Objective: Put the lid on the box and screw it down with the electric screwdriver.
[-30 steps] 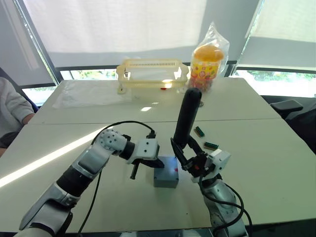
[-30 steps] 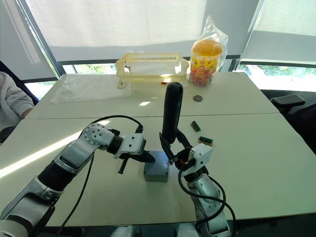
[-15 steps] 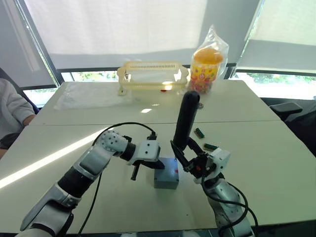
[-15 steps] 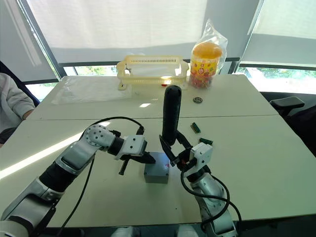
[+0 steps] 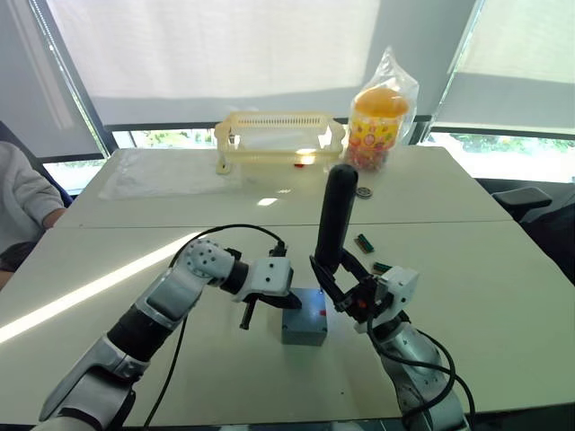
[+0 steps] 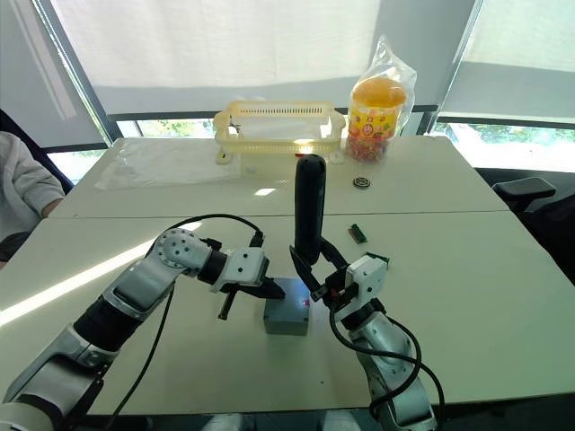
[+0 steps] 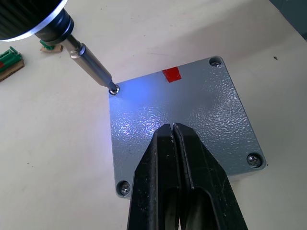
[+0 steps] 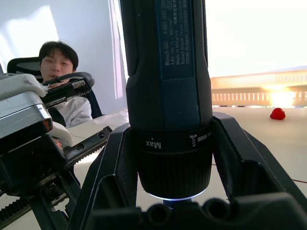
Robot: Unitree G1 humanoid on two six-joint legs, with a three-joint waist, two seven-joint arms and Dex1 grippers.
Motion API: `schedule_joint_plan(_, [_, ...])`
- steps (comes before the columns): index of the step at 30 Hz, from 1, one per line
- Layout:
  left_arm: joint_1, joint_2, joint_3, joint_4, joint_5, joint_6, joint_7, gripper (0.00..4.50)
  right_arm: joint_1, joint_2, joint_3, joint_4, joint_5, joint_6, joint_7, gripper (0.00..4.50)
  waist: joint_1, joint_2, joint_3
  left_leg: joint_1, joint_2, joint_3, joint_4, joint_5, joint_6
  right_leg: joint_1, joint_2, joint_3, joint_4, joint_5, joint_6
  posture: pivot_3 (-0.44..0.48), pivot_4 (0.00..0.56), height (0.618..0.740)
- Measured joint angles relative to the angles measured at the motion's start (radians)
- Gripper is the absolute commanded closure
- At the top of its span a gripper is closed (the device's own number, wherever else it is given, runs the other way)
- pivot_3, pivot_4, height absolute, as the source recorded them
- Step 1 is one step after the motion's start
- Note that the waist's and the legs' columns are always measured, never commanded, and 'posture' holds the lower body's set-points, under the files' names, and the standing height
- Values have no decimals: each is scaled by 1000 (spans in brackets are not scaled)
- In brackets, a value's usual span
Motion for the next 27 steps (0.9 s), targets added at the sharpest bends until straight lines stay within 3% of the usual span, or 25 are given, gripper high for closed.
schedule_joint_plan(27, [1, -4, 0, -2, 2, -13, -2, 4500, 2, 0, -7, 1, -28, -8, -9, 2681, 1, 0, 0, -1, 0, -1, -6, 0, -1, -1, 0, -1, -2, -3, -2, 0, 150, 740])
